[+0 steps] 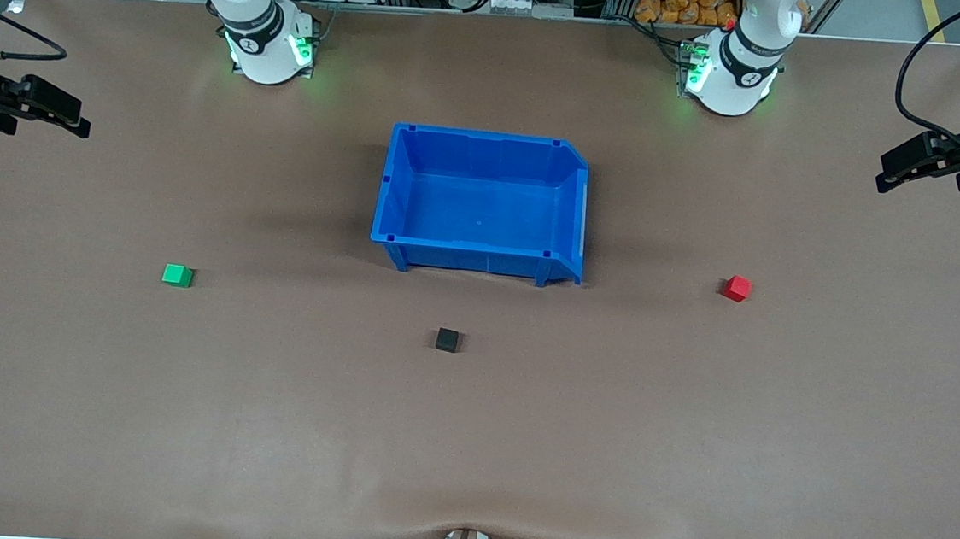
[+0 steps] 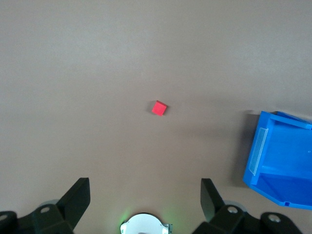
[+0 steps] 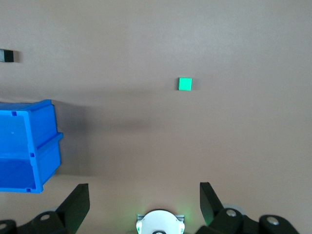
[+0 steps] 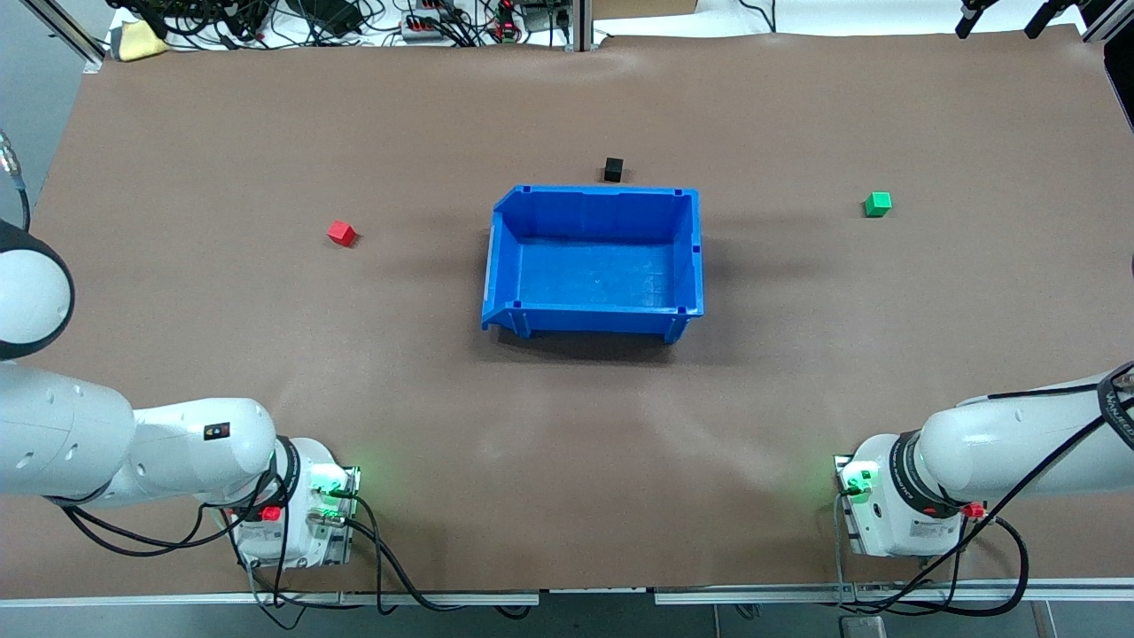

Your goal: Attach green and red cubes to black cube

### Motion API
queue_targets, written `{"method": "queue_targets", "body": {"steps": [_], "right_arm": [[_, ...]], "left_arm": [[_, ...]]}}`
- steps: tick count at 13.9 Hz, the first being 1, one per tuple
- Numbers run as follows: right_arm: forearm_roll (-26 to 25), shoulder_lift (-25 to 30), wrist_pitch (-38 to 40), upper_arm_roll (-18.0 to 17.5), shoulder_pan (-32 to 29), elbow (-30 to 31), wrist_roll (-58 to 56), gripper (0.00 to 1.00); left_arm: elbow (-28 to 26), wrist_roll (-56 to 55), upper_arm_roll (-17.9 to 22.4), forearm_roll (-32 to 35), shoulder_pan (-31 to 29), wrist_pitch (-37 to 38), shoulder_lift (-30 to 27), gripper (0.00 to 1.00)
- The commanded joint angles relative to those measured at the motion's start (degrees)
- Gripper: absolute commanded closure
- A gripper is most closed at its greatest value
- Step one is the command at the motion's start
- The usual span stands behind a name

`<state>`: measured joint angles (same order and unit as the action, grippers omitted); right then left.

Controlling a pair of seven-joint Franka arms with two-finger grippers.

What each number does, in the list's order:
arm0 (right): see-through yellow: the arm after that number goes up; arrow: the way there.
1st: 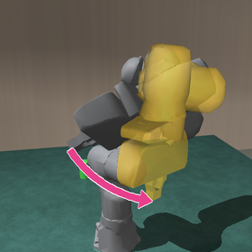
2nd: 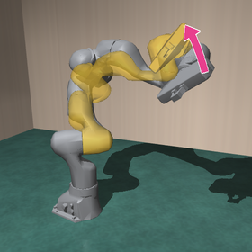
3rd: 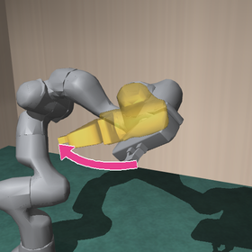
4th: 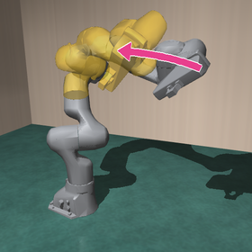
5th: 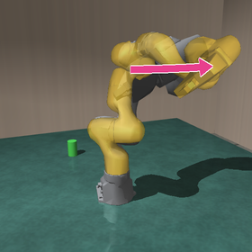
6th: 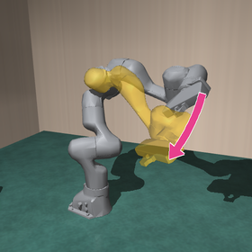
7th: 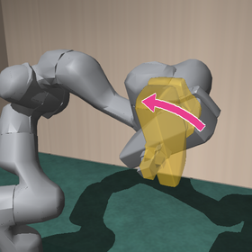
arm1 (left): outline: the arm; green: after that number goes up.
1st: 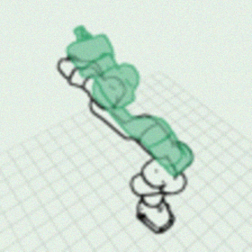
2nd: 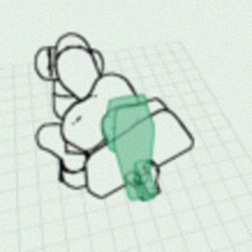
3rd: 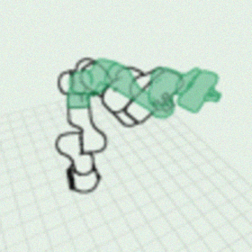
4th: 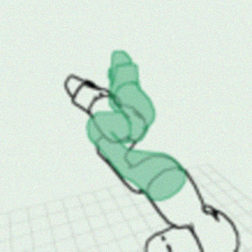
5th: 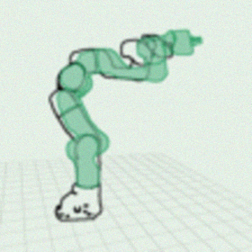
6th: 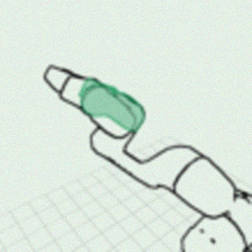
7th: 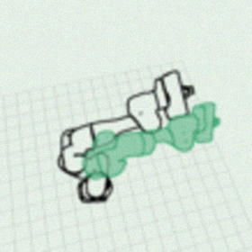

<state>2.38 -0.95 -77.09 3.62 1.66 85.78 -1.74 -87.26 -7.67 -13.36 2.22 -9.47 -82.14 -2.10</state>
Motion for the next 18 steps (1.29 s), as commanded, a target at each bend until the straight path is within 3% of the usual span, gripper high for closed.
{"method": "queue_targets", "body": {"steps": [1,6,10,12,16,18], "right_arm": [[-0.18,-0.89,1.07,-0.10,-0.34,-0.88,-0.55,0.00],[-0.18,-1.94,2.03,-0.19,0.09,-0.62,-0.55,0.00],[-0.53,-5.54,-0.15,-0.19,-0.08,-1.06,-0.63,0.00],[-0.53,-8.09,-4.10,-0.19,0.18,-1.06,-0.72,0.00],[-1.24,-15.29,-12.71,-0.19,-0.08,-1.06,-0.37,0.00],[0.08,-16.54,-16.15,-0.19,-2.87,-1.06,-0.80,0.00]], "left_arm": [[-0.11,3.26,-0.18,0.06,-0.29,0.58,-0.10,0.00],[-1.42,3.71,-0.18,-0.11,-0.37,0.49,0.08,0.00],[-5.72,4.42,-0.27,-0.03,-0.28,-0.56,-1.06,0.00],[-9.40,4.77,-0.27,-0.03,-0.29,-3.01,-2.11,0.00],[-22.58,4.86,-0.27,0.06,-0.20,-14.87,-6.95,0.00],[-26.46,6.78,-0.27,0.06,-0.28,-18.48,-7.22,0.00]]}}
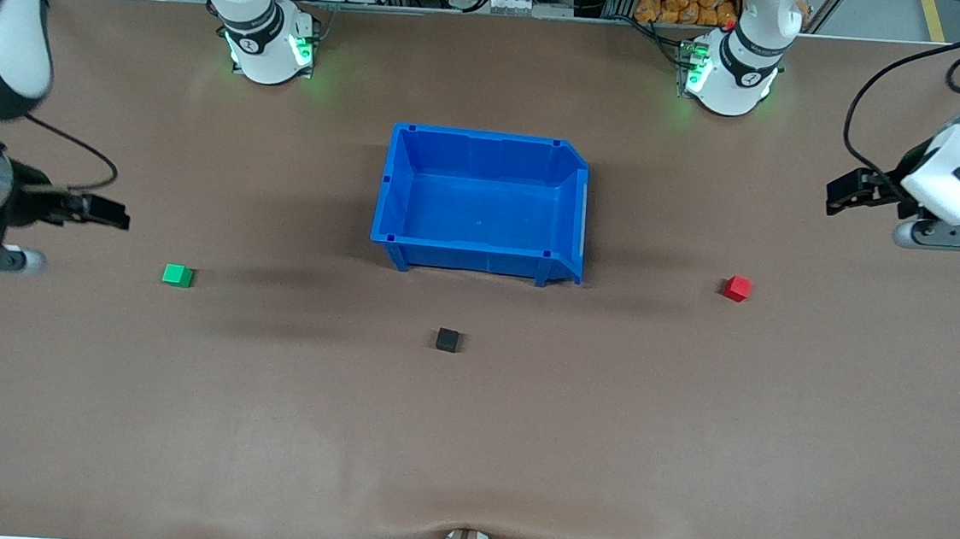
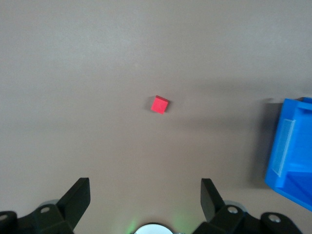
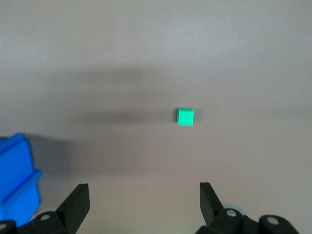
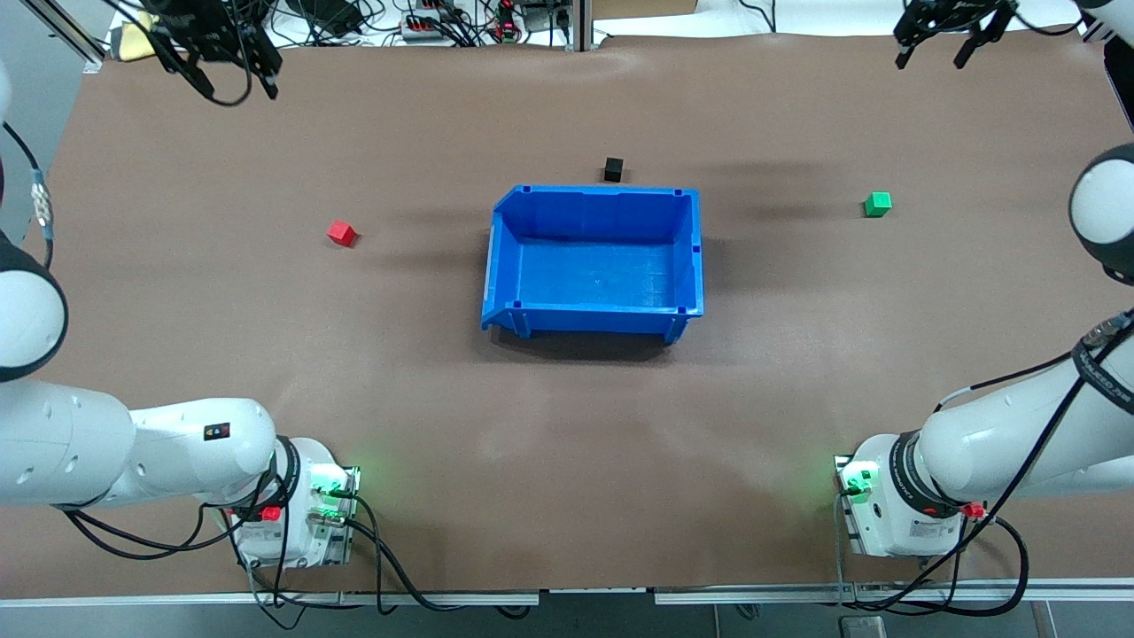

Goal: Attach green and red cubes to black cube
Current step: 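Reach the right gripper to the green cube while the left gripper reaches the red cube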

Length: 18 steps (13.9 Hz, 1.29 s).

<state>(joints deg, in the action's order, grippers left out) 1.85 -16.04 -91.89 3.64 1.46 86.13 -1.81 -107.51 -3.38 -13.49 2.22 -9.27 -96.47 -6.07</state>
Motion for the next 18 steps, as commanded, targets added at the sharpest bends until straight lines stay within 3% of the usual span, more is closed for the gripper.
{"method": "queue_targets", "body": {"steps": [1,4,9,16,18], "right_arm": [[0.70,-2.41,-1.88,-0.21,-3.30,-1.40,-1.61,0.00],[0.08,-4.79,-5.56,-0.21,-4.87,3.59,-3.38,0.00],[0.43,-2.78,-19.61,-0.21,-7.68,18.00,-6.71,0.00],[0.35,-2.95,-51.23,-0.21,-8.75,37.34,-11.38,0.00],[0.17,-3.91,-54.09,-0.30,-8.05,38.68,-11.55,0.00]], "left_arm": [[-8.13,2.68,-0.13,0.06,-0.48,-5.81,-3.16,0.00],[-15.86,2.68,-0.13,-0.03,-0.48,-13.27,-2.90,0.00],[-24.40,2.85,-0.13,0.06,-0.40,-22.78,-0.53,0.00],[-28.36,11.01,-0.05,0.85,-0.40,-36.65,7.21,0.00],[-29.94,15.22,-0.05,0.94,-0.48,-42.01,9.57,0.00]]}}
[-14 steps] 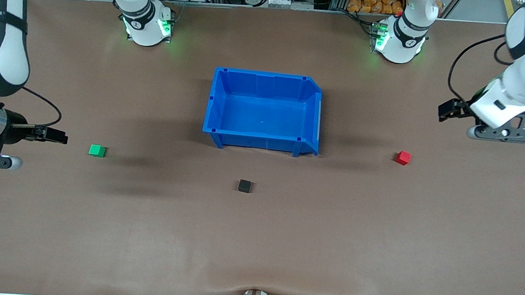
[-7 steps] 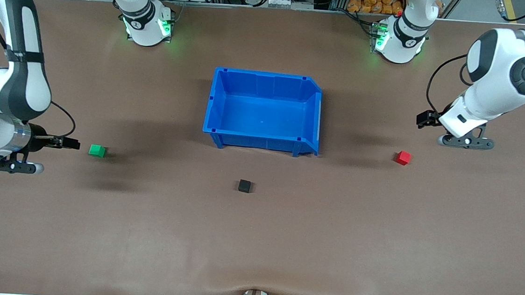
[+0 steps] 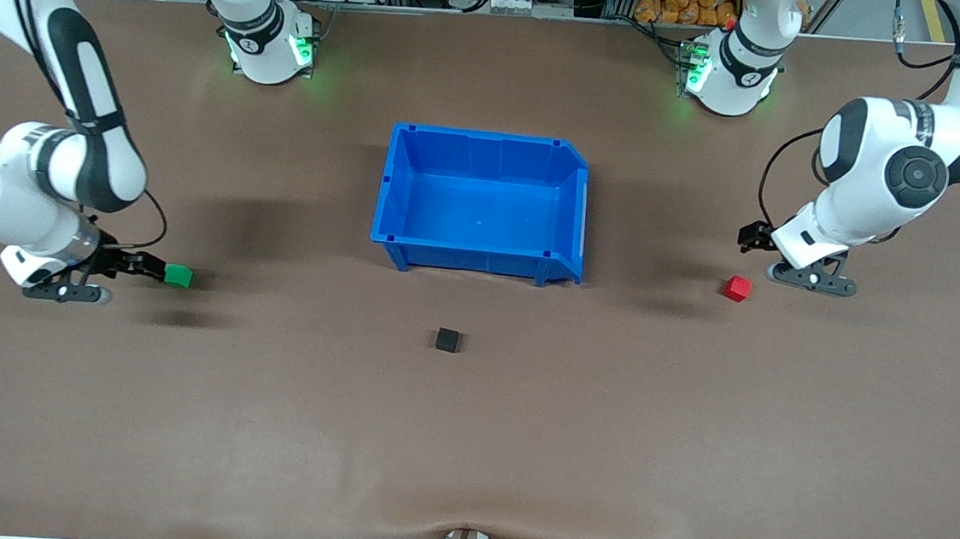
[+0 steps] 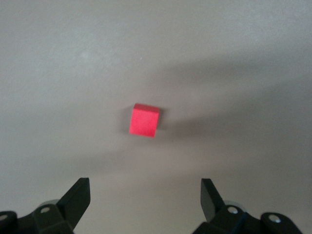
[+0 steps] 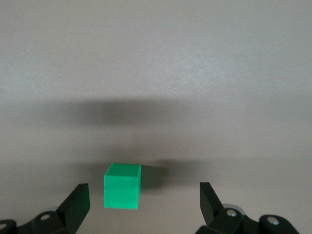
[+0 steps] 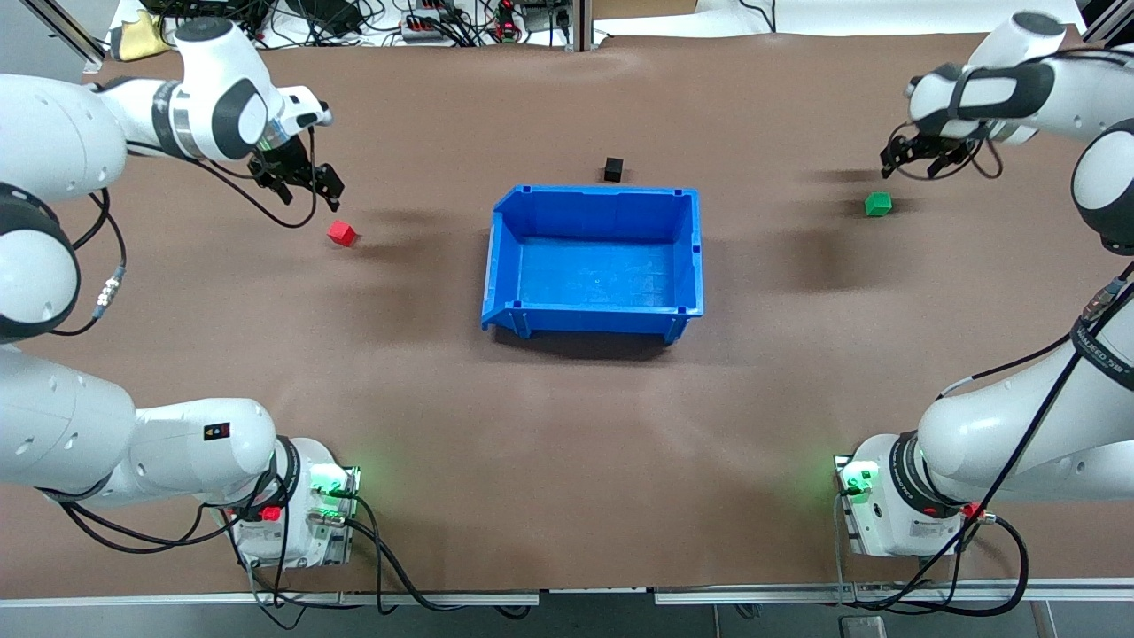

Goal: Attach green and red cubes to black cube
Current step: 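Reach the right gripper to the green cube while the left gripper reaches the red cube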

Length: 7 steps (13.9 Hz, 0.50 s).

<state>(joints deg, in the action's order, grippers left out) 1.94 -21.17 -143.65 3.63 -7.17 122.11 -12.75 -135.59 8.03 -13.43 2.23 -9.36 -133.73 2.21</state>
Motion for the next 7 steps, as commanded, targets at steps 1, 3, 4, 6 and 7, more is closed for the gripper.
{"method": "queue_targets", "body": {"steps": [1,3,4,6,7], "right_arm": [[-0.09,0.87,-2.51,-0.20,0.93,2.69,-0.61,0.00],[-0.18,-0.36,-2.43,-0.29,1.81,2.69,-0.70,0.00],[-0.26,-0.80,-2.52,-0.20,2.77,2.69,-0.78,0.00],[-0.53,-2.20,-2.78,-0.20,3.30,2.34,-0.87,0.00],[-0.62,-2.99,-3.30,-0.20,3.22,2.17,-0.96,0.00]], "left_arm": [[-2.13,6.88,-0.11,2.24,-0.48,-6.78,2.52,0.00],[-1.79,9.46,-0.11,5.93,-2.14,-9.16,5.24,0.00],[-1.87,9.46,-0.20,7.25,-3.02,-10.83,6.39,0.00],[-1.70,9.99,-0.20,8.05,-3.47,-12.77,8.58,0.00],[-1.52,10.16,-0.20,8.05,-3.38,-13.56,9.73,0.00]]}}
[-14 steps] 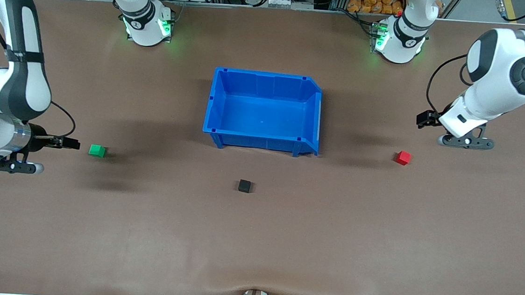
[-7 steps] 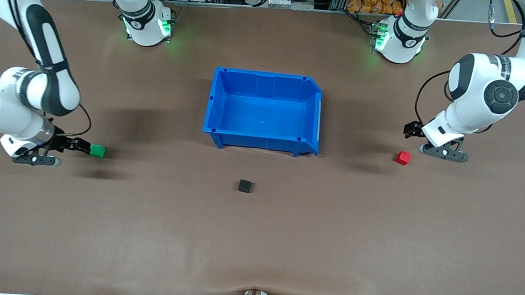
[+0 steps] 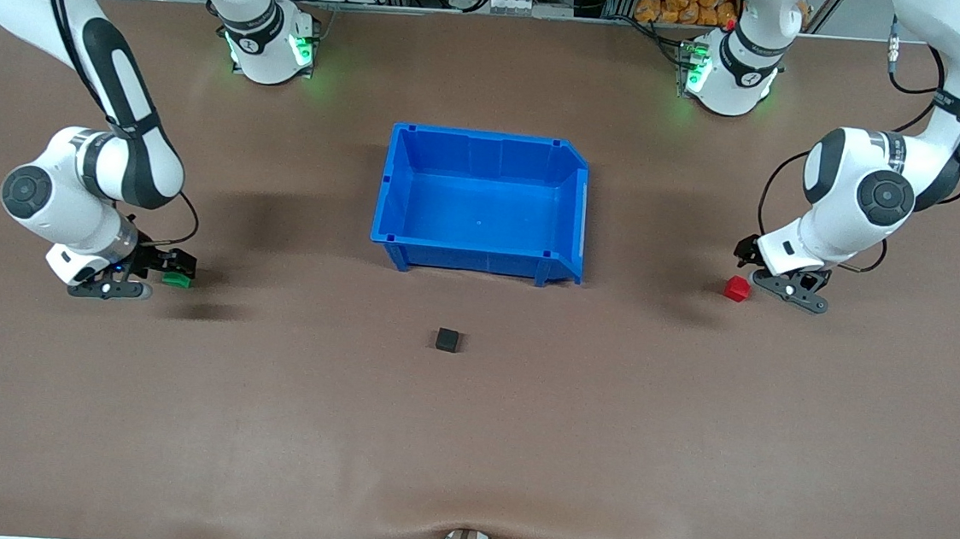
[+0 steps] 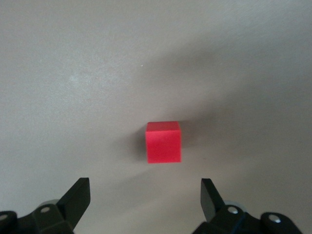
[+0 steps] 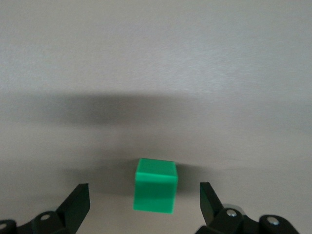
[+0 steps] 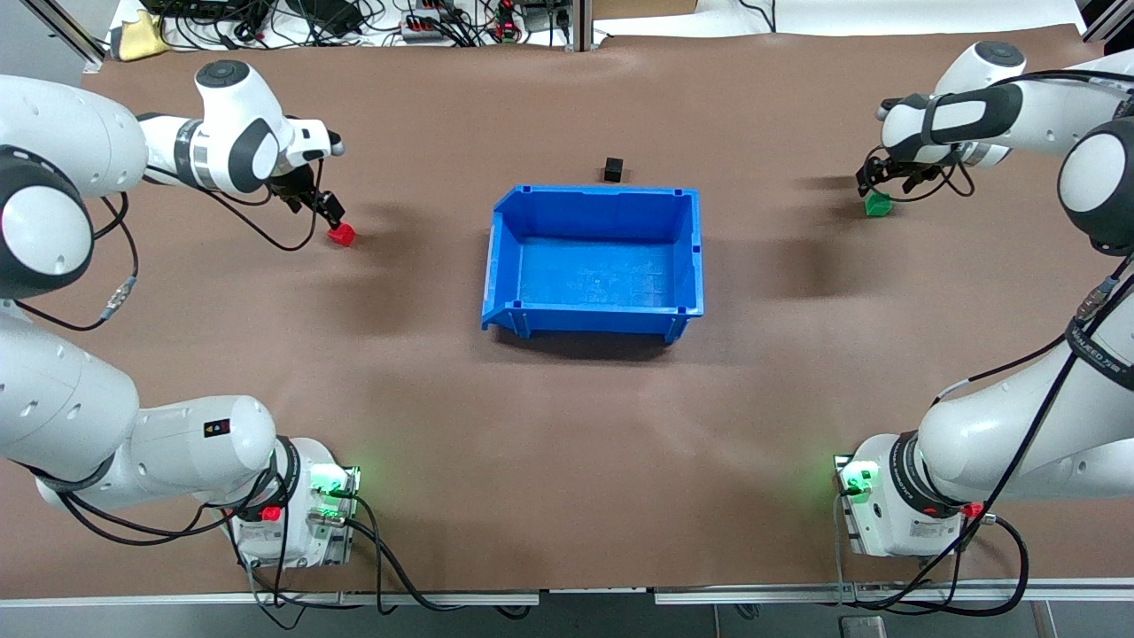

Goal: Attach green and red cubes to black cube
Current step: 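Reach the right gripper to the green cube while the left gripper reaches the red cube, then close the right gripper on the green cube while the left gripper grasps red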

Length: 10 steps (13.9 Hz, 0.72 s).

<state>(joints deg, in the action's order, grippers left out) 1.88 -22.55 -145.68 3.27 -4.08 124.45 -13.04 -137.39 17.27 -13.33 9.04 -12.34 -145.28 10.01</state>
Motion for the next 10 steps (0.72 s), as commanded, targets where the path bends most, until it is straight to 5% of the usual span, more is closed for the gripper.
{"method": "queue_targets", "body": {"steps": [1,5,10], "right_arm": [[-0.56,-2.06,-2.23,0.16,0.12,-0.08,-0.67,0.00],[-0.56,-3.38,-2.15,0.16,-0.67,0.09,-0.67,0.00],[-0.47,-2.68,-0.65,0.16,-1.20,0.36,-0.41,0.00]], "left_arm": [[0.37,0.92,-0.29,1.24,-0.40,-2.98,2.90,0.01],[0.28,2.15,-0.20,1.42,-0.40,-3.96,4.93,0.17],[0.37,2.68,-0.20,2.65,-1.36,-6.59,7.92,0.21]]}}
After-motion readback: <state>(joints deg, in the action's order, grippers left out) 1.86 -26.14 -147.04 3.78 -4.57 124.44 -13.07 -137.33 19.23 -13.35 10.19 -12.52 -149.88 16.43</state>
